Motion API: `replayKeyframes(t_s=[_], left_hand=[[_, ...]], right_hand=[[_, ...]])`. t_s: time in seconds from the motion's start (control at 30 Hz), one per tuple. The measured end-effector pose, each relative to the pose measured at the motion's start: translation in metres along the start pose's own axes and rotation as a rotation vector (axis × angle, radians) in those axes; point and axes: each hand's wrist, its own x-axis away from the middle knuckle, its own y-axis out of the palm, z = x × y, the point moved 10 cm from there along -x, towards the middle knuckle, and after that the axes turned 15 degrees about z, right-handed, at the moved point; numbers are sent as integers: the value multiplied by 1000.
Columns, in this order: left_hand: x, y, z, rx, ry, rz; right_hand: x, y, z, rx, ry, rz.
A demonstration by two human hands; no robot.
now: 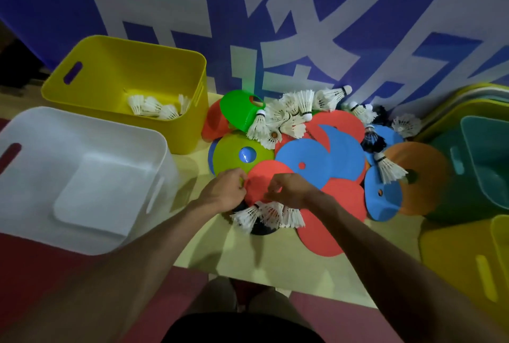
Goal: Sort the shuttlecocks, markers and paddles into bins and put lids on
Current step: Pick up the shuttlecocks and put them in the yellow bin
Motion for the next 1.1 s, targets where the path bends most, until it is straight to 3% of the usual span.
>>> replayKeyframes(t_s=[0.1, 0.23, 0.47, 0.73, 1.0, 1.1], left_hand=[[15, 21, -17, 18, -68, -29], [37, 48, -27, 43, -65, -136], [49, 59, -33, 2, -81, -168], [34, 23, -19, 76, -24, 100], [6, -24, 0, 184, 15, 224], [-9, -59, 8, 237, 15, 357]], right_hand=[[9, 14, -4, -18, -60, 35], [12, 22, 10, -27, -9, 97], [19, 20, 12, 31, 4, 154], [14, -16, 17, 18, 30, 369], [-6, -59, 16, -130, 110, 417], [-14, -84, 8, -163, 110, 468]])
